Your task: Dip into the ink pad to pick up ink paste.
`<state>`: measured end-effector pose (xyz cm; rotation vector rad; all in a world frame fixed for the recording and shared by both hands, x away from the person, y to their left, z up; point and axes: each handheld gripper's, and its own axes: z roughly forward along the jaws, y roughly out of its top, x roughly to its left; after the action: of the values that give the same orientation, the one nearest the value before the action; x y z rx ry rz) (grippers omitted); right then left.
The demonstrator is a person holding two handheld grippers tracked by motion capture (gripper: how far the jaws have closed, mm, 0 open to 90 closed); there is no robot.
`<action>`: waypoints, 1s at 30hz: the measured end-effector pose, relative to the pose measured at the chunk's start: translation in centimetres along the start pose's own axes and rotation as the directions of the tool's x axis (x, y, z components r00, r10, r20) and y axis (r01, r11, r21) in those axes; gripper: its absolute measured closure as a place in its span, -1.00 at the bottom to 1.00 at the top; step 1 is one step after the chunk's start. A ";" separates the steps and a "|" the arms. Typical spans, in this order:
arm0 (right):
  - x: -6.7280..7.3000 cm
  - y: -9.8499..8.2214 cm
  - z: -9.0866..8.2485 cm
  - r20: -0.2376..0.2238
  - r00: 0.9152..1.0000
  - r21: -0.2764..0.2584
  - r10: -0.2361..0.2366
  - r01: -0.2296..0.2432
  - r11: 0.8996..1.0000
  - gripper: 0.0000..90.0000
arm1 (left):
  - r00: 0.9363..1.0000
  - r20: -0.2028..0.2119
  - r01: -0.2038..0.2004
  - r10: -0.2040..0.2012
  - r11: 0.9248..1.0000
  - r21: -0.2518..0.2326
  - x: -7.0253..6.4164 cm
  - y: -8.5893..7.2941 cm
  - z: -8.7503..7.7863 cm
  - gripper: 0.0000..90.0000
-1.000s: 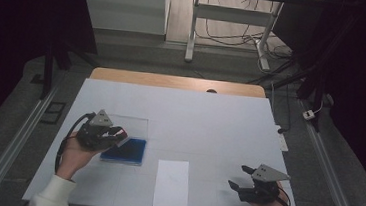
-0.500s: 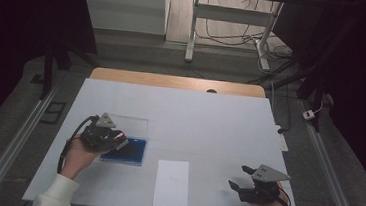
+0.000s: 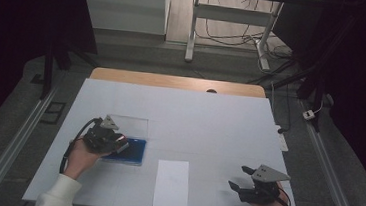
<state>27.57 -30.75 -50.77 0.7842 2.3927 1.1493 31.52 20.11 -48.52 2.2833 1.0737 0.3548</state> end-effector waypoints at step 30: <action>0.0 0.0 0.0 0.000 1.000 0.002 -0.002 0.002 1.000 -0.41 | 1.000 -0.014 -0.005 0.006 0.999 0.036 -0.4 0.2 0.5 0.56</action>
<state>27.55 -30.70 -50.76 0.7821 2.3942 1.1469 31.62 19.52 -48.80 2.3194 1.0892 0.3569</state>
